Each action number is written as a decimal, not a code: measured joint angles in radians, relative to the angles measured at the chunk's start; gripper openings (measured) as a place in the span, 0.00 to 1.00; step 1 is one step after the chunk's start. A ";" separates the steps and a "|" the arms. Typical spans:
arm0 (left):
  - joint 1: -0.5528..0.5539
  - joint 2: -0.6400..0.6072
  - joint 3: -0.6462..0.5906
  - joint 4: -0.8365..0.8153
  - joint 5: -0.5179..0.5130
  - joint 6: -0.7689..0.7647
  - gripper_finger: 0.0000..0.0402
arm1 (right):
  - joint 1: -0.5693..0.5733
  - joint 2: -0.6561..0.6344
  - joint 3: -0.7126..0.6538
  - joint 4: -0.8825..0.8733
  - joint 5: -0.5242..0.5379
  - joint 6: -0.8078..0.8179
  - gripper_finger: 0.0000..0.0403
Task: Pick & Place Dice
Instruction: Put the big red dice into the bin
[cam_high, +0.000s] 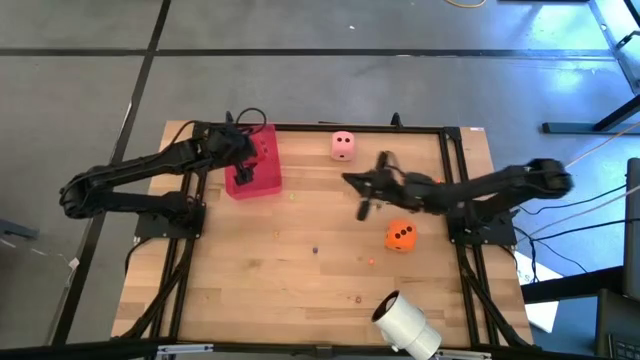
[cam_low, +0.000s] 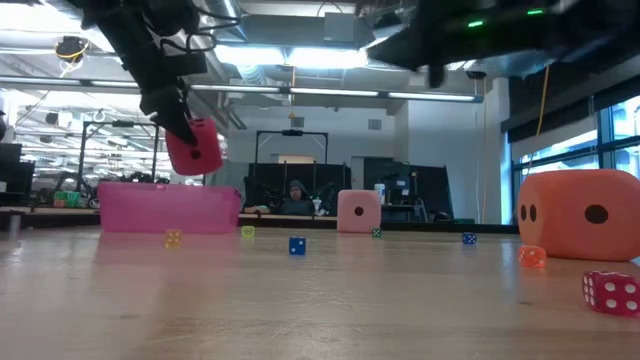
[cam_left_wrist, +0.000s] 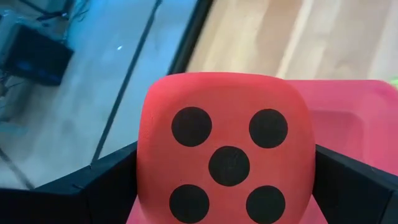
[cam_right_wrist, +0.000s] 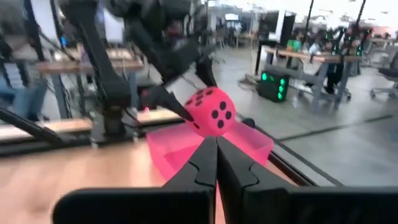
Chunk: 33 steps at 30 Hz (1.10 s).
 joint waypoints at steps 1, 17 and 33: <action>0.000 0.001 0.000 0.000 0.017 0.001 1.00 | -0.014 0.052 0.042 -0.007 -0.025 -0.014 0.00; -0.002 -0.003 0.000 -0.002 0.118 0.007 1.00 | -0.157 0.743 0.693 -0.009 -0.211 -0.103 0.00; -0.009 0.000 -0.001 0.000 0.227 -0.022 1.00 | -0.200 0.918 0.980 -0.079 -0.376 -0.068 0.00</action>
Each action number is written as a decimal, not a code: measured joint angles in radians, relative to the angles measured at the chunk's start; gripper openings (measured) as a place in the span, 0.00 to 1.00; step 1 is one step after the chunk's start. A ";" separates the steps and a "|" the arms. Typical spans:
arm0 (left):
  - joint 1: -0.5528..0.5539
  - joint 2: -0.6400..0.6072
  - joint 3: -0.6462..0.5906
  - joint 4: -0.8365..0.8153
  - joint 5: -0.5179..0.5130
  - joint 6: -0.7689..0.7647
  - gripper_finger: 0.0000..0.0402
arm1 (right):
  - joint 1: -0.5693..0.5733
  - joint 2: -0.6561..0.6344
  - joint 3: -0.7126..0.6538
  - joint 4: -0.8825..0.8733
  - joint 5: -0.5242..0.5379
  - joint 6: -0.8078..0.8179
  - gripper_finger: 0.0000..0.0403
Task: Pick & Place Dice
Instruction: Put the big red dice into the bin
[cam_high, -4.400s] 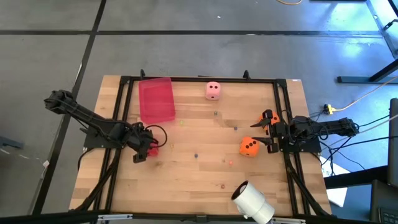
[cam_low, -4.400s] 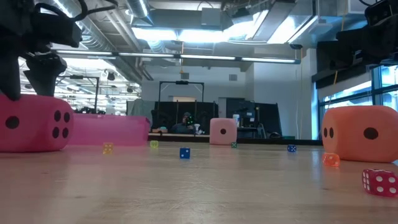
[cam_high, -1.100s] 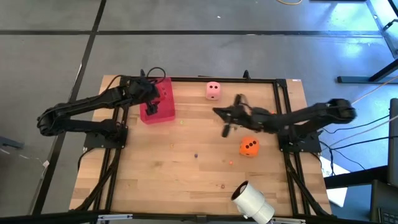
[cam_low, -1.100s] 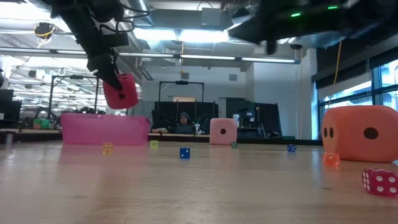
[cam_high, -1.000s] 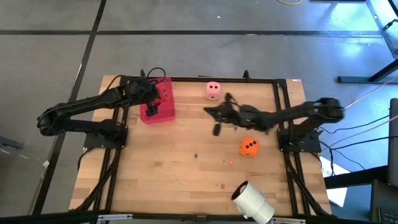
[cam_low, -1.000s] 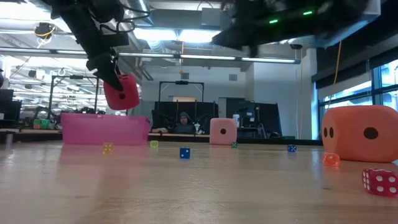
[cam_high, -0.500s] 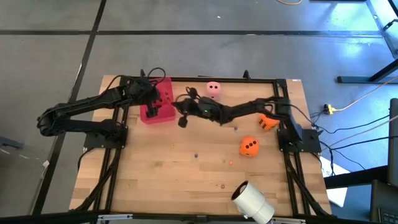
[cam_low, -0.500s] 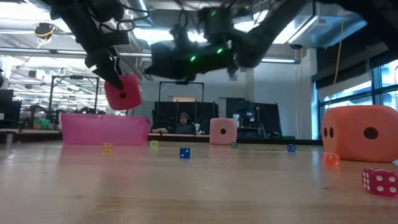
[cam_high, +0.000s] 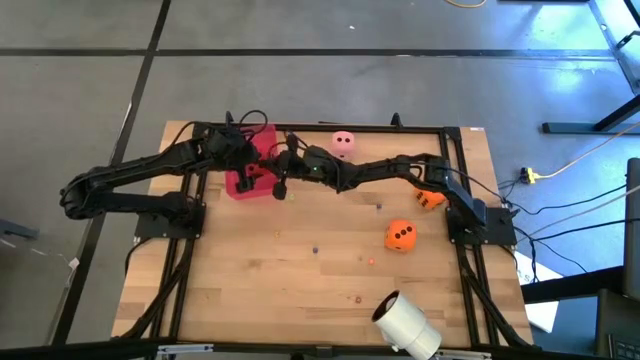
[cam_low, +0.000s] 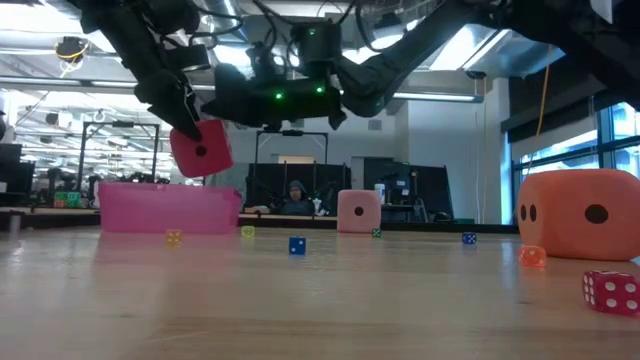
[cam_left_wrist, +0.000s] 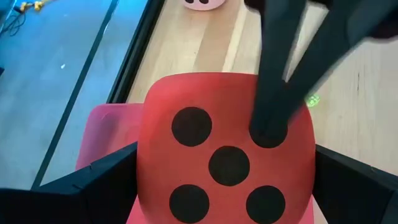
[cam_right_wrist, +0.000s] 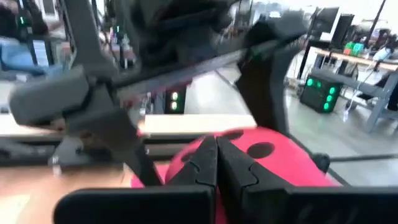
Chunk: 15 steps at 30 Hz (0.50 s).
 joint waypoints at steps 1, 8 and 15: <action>-0.002 0.000 -0.001 -0.002 -0.002 0.000 1.00 | 0.000 0.005 0.011 -0.024 0.000 0.000 0.00; -0.003 0.000 -0.001 0.002 -0.092 -0.001 1.00 | -0.004 0.016 0.023 -0.122 0.123 0.000 0.00; -0.002 0.000 -0.001 -0.006 -0.052 -0.068 1.00 | -0.017 0.018 0.022 -0.124 0.078 0.048 0.00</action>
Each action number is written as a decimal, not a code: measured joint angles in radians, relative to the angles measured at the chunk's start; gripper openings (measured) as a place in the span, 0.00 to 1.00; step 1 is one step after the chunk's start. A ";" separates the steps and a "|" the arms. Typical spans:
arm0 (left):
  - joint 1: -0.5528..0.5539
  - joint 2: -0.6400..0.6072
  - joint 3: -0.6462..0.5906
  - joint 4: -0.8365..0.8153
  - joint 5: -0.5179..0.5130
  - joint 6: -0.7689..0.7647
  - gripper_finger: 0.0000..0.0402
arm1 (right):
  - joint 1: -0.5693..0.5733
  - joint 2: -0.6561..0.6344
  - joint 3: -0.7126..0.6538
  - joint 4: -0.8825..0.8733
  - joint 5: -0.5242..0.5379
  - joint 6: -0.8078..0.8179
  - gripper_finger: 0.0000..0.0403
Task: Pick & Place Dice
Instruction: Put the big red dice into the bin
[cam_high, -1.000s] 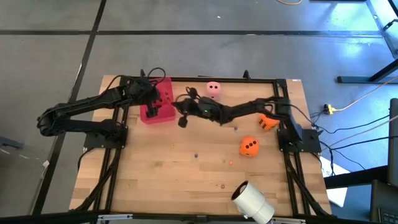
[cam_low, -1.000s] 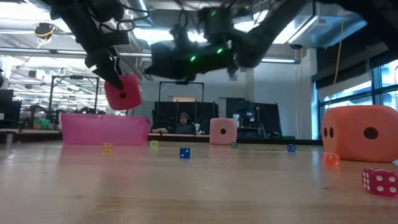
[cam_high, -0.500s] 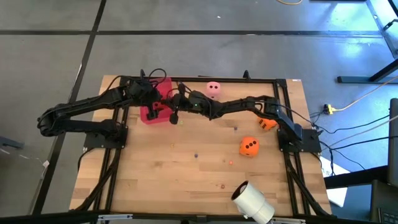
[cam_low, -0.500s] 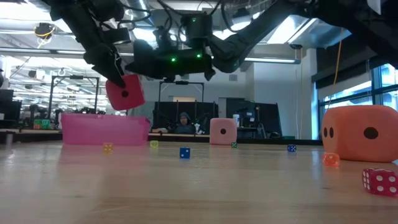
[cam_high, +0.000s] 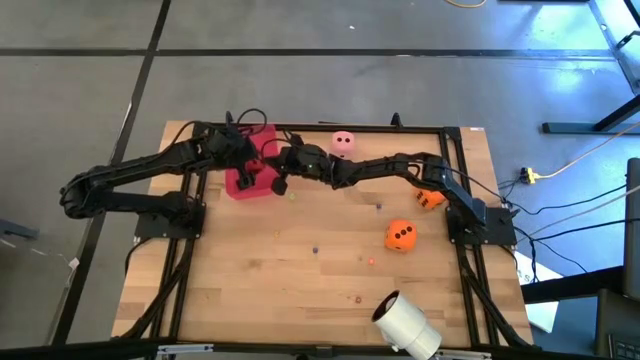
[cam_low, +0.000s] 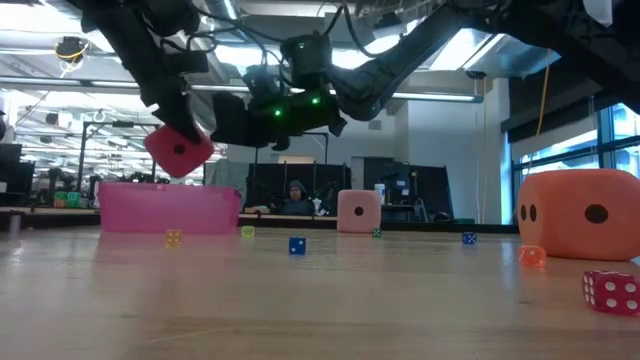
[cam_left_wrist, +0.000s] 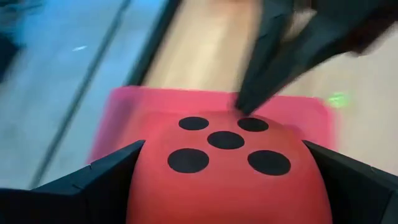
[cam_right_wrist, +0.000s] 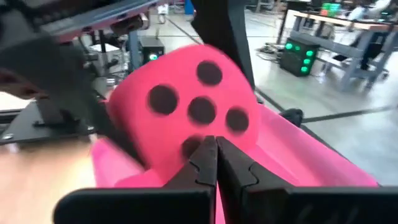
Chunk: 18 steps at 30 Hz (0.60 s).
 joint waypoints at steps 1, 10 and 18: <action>0.000 0.000 0.000 -0.005 0.038 0.008 1.00 | 0.001 0.000 0.000 0.004 -0.015 0.000 0.00; 0.000 0.000 -0.003 0.106 0.120 0.055 1.00 | 0.009 -0.003 0.000 0.061 -0.109 0.001 0.00; 0.000 -0.002 0.000 0.096 -0.050 0.097 1.00 | -0.008 -0.002 0.000 -0.036 -0.063 0.003 0.00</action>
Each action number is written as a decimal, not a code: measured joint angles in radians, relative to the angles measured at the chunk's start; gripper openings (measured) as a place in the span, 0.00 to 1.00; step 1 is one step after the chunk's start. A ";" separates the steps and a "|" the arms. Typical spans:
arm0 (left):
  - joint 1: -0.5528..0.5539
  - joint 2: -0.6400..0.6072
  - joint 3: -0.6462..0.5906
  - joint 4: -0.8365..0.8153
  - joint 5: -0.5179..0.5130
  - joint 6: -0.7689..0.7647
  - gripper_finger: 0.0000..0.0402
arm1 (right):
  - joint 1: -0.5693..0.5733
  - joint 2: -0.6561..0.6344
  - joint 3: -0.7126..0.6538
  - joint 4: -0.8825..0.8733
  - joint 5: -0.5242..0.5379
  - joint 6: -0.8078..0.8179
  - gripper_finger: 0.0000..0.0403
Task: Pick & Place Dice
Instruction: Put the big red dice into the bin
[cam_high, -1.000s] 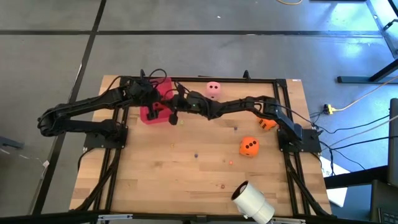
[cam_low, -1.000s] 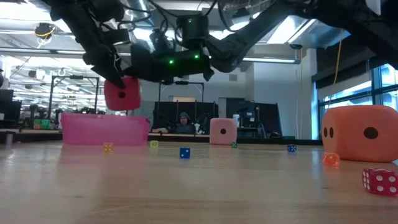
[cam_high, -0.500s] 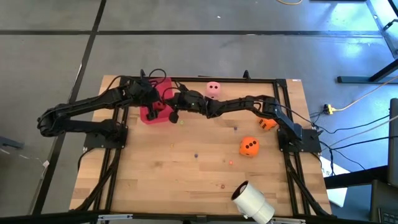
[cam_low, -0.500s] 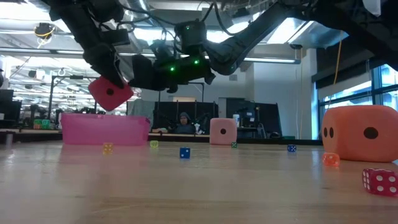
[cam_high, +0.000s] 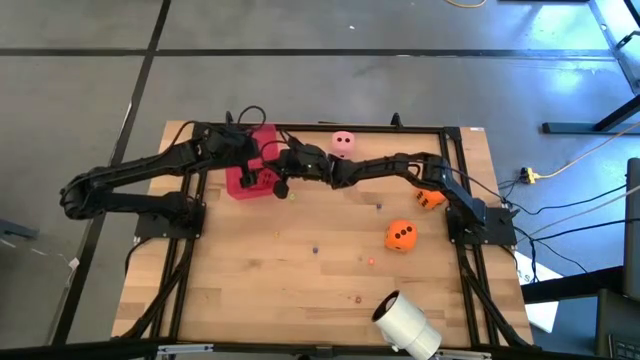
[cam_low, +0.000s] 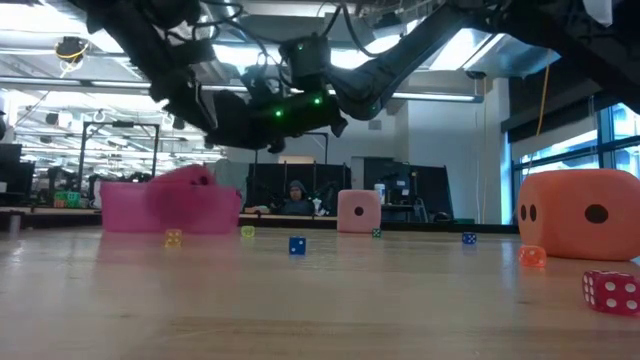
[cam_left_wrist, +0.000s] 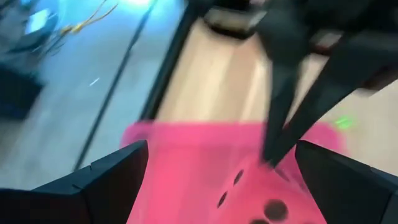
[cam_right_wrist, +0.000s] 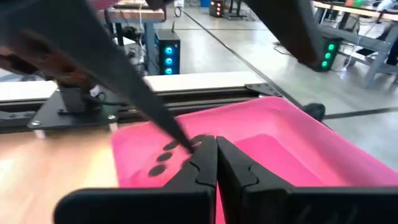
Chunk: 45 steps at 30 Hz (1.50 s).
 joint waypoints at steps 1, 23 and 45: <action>0.000 0.000 0.000 -0.014 -0.036 -0.009 1.00 | -0.004 0.000 0.000 -0.004 0.000 0.000 0.00; -0.125 0.001 0.000 -0.099 -0.023 -0.111 1.00 | 0.104 -0.459 -0.001 -0.915 0.535 -0.265 0.00; -0.197 0.005 -0.286 0.236 -0.279 -0.020 1.00 | 0.210 -0.976 -0.511 -1.231 0.763 0.265 0.00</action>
